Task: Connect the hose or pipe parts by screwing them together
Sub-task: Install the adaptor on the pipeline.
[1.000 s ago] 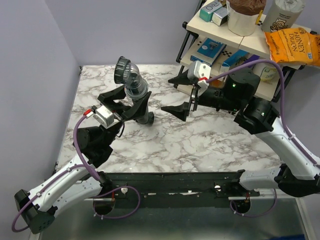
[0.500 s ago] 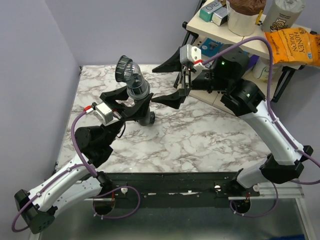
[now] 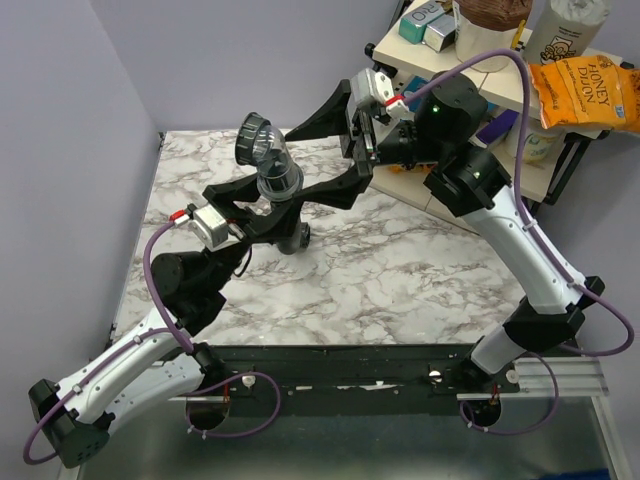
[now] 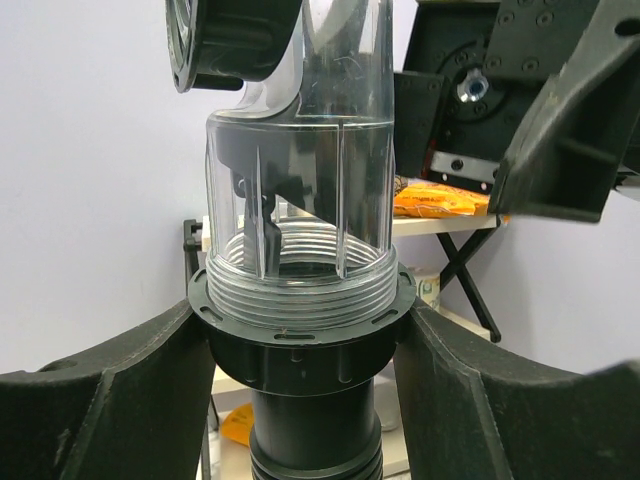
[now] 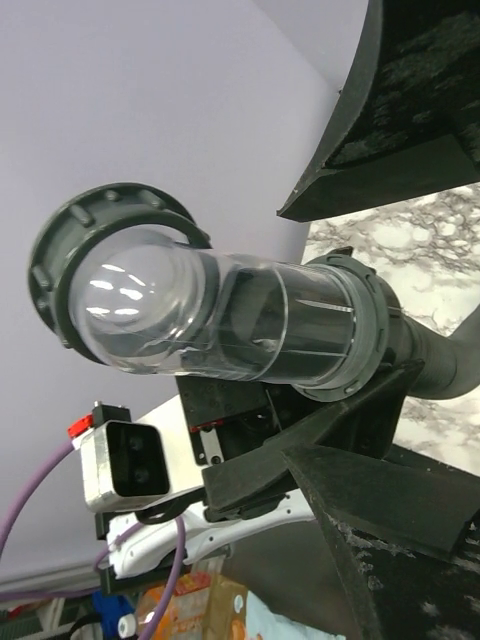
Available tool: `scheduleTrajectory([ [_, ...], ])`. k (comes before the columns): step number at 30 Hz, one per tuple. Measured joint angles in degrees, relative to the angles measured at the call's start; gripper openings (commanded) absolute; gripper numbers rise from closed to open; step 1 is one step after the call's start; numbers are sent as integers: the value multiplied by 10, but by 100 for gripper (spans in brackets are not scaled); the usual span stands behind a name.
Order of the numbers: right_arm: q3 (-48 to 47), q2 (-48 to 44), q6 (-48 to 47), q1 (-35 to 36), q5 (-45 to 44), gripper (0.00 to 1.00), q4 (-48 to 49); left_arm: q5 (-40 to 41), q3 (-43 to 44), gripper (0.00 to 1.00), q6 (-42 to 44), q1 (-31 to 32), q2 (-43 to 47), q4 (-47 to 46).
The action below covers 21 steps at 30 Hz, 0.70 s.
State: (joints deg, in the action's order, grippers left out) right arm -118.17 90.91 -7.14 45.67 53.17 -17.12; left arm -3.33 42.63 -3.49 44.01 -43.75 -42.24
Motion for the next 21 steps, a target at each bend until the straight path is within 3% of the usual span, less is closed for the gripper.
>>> scheduleTrajectory([
  [12,-18,48,66,0,36,97,48,-5,0,0,-2,2,0,13],
  [18,-27,66,96,-5,49,73,64,-8,0,0,-2,3,0,14],
  [21,-27,68,109,-7,63,53,71,-7,0,0,-2,3,0,17],
])
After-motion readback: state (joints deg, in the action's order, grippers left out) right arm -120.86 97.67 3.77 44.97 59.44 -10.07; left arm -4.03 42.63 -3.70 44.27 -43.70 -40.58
